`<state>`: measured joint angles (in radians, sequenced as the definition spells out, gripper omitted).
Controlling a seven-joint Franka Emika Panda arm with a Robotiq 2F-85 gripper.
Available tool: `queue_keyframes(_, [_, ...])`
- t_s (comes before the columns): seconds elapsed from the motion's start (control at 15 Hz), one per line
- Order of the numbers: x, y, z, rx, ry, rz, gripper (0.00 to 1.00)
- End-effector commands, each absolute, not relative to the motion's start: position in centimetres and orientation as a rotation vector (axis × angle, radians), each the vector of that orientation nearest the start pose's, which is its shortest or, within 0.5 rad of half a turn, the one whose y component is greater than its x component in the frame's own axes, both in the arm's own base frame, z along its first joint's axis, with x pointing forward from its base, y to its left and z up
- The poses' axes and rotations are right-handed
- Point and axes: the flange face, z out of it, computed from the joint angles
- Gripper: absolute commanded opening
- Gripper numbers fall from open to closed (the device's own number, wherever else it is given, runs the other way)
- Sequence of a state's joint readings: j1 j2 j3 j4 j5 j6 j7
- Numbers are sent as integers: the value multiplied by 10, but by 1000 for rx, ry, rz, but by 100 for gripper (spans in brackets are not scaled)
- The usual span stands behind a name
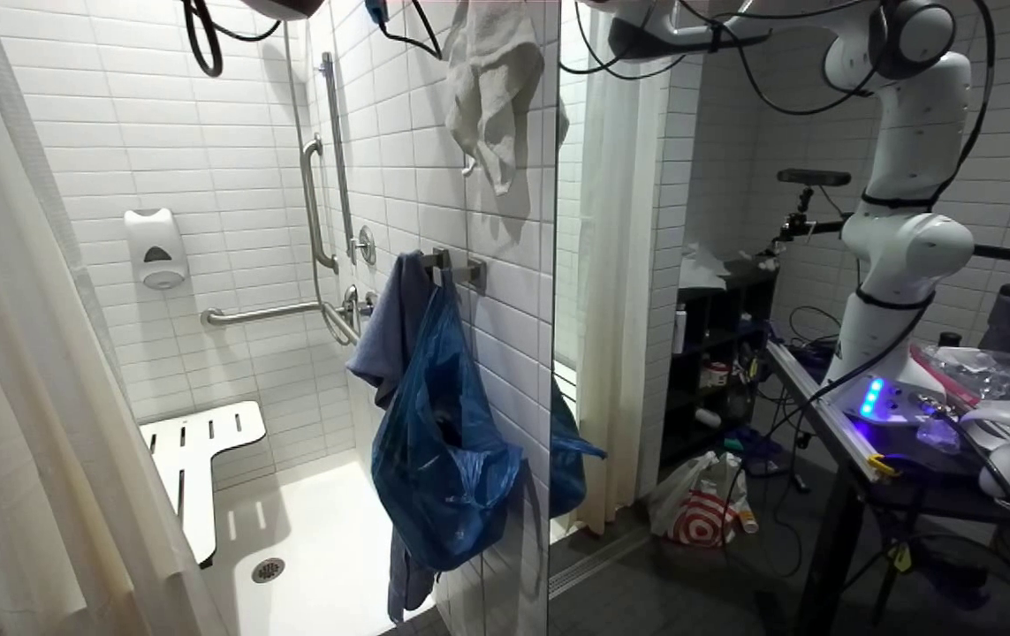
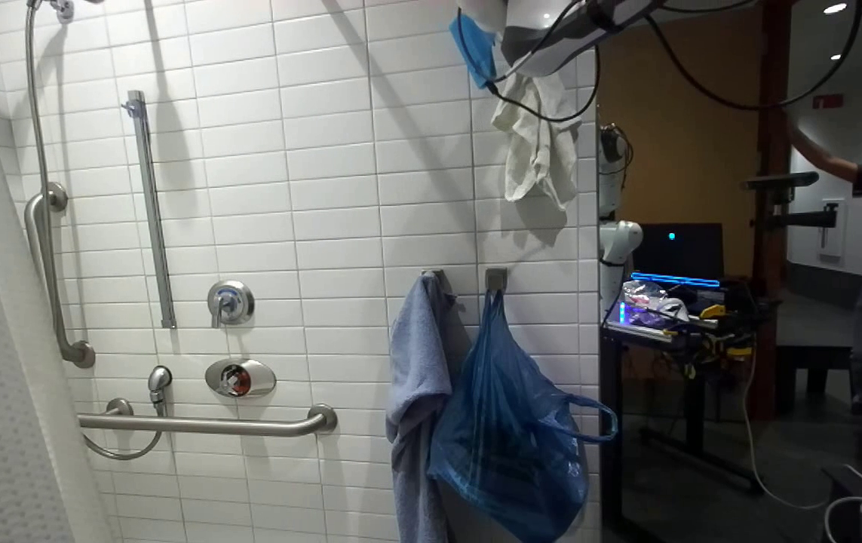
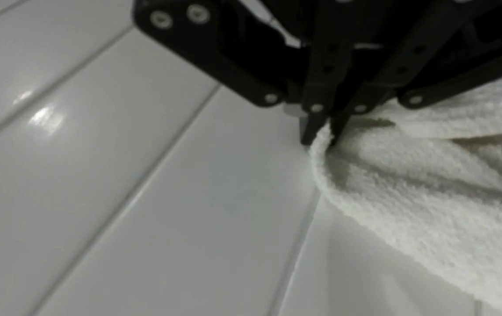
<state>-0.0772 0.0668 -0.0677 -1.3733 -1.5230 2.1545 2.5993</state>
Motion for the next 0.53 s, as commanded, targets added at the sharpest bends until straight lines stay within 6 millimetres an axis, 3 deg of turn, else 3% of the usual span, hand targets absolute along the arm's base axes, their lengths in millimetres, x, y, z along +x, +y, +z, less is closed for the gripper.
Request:
queue_keyframes(0.0, [598,-131,811,-794,1978,-2273,1])
queue_keyframes(0.47, [604,-116,822,-820,1913,-2288,1])
